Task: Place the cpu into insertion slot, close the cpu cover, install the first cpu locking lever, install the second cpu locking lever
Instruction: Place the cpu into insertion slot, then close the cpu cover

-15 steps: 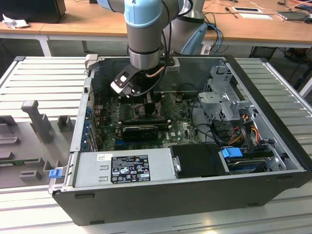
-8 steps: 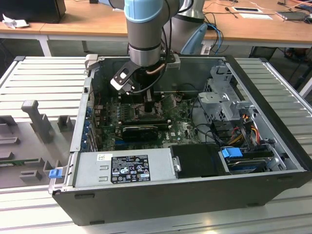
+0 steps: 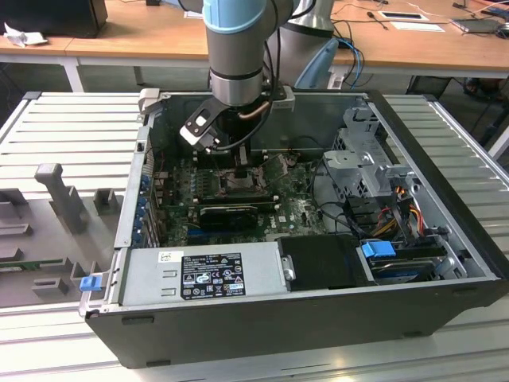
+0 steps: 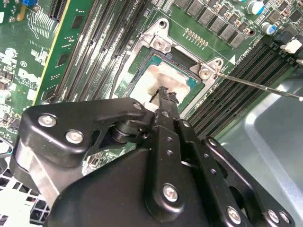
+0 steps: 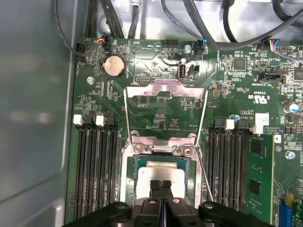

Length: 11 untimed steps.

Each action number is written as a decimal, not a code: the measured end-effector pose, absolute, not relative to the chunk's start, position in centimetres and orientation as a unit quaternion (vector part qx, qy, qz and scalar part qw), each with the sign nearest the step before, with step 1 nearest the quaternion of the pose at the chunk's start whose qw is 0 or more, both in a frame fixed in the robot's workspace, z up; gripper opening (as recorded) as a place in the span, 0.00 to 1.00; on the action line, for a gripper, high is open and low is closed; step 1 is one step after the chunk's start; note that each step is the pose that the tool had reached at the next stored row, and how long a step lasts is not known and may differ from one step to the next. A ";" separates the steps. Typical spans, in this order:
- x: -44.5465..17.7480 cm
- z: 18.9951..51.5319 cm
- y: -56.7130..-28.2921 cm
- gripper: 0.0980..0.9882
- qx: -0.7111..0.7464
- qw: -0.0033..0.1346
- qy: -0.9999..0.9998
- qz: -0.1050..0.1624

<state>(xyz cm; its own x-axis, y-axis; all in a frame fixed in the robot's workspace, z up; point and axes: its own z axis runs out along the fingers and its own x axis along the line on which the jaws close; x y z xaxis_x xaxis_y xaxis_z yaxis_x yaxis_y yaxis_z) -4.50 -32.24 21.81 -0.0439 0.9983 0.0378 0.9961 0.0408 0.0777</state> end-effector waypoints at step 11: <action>-4.0 22.2 -32.6 0.01 0.691 0.010 0.721 0.043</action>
<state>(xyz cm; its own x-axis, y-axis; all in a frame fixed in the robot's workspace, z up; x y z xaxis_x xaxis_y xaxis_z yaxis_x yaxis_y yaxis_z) -4.03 -32.57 22.24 -0.0438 0.9981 0.0441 0.9963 0.0404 0.0755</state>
